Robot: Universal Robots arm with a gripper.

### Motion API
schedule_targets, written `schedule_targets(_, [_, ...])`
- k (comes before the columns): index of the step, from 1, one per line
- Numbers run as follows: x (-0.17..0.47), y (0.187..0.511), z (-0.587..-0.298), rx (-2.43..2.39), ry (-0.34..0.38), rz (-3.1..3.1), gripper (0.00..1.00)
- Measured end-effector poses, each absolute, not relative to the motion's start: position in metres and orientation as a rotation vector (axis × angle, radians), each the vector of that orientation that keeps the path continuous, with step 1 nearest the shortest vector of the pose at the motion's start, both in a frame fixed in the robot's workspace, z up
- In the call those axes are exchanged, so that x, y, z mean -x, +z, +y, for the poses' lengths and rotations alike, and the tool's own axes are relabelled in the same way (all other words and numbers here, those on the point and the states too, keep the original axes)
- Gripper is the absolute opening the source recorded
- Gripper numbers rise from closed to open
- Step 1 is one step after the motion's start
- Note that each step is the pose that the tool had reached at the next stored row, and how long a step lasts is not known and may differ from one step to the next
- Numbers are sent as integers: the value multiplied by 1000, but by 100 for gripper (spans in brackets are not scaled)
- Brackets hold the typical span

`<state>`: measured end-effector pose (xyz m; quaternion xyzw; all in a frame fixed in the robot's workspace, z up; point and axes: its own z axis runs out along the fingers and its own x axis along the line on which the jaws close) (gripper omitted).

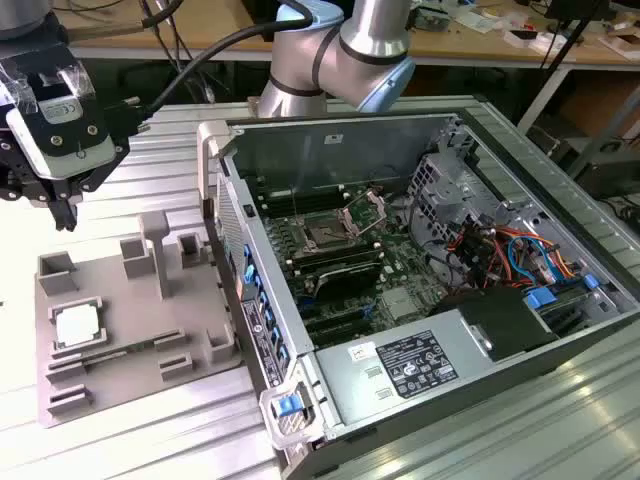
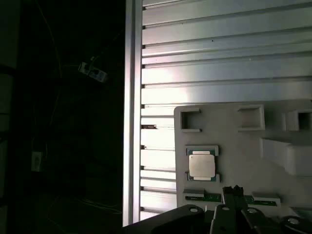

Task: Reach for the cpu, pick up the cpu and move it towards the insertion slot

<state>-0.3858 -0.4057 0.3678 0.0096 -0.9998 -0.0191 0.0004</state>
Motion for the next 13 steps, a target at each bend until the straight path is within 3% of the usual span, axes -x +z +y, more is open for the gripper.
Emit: schedule_targets(13, [400,366,-406,-30,-60,-3140,11])
